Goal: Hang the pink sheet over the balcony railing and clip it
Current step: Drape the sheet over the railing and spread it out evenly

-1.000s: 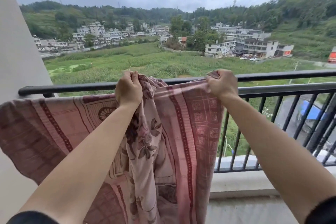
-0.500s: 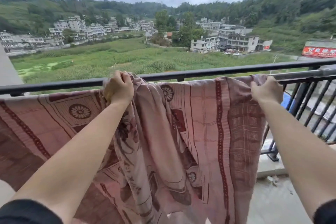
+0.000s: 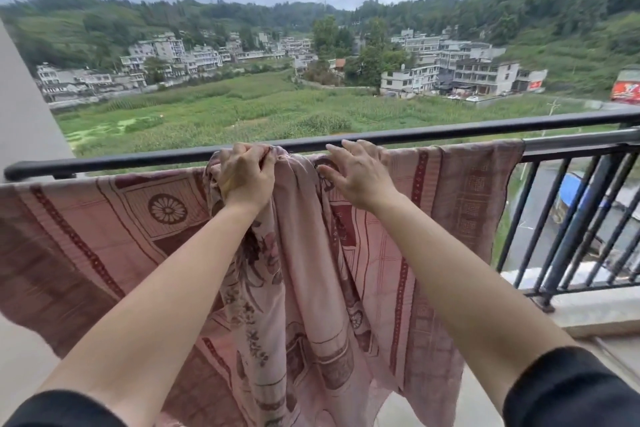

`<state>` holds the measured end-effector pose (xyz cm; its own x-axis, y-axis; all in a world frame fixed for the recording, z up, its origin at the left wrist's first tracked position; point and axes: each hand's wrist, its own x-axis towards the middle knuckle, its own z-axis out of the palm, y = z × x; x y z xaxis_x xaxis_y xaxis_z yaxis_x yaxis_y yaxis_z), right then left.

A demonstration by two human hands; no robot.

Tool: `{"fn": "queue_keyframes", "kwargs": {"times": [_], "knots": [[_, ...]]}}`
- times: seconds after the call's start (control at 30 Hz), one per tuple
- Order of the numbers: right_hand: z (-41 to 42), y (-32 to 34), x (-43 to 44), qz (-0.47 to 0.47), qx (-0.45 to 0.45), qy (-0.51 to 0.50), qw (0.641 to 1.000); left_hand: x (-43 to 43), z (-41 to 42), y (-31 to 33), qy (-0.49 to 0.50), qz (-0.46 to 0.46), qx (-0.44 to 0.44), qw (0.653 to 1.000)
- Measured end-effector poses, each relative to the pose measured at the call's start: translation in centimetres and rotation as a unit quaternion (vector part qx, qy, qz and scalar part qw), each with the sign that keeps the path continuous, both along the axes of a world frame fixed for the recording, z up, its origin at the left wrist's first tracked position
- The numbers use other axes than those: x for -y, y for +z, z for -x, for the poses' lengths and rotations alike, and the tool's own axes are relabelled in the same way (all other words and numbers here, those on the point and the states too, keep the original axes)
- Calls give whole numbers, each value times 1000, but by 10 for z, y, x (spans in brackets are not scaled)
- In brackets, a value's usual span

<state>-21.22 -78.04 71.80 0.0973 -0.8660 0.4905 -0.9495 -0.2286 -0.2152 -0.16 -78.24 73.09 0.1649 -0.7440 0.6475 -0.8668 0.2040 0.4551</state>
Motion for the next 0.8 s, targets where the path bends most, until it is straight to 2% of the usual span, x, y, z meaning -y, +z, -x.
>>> {"fn": "queue_keyframes", "kwargs": {"times": [0.17, 0.23, 0.33, 0.37, 0.43, 0.5, 0.63, 0.7, 0.8], "knots": [[7, 9, 1, 134, -1, -10, 991, 0, -1, 0, 0, -1, -37, 999], [49, 13, 0, 136, 9, -122, 983, 2, -6, 0, 1, -1, -54, 999], [129, 18, -7, 107, 97, -332, 932, 6, -10, -2, -12, 4, -64, 998], [143, 20, -8, 93, 111, -371, 917, 7, -11, -2, -19, 8, -53, 998], [145, 21, -4, 94, 111, -388, 910, 11, -13, -4, -38, 12, -23, 999], [117, 22, 7, 118, 109, -332, 929, 16, -18, -5, -56, 19, -21, 998], [17, 16, 22, 103, 92, -95, 986, 25, -32, -3, -41, 63, -102, 992], [-29, 8, 26, 58, 23, 4, 998, 31, -42, -3, 12, 76, -70, 995], [-45, -2, 30, 44, -44, 46, 997, 42, -69, -12, 58, 37, 18, 997]]}}
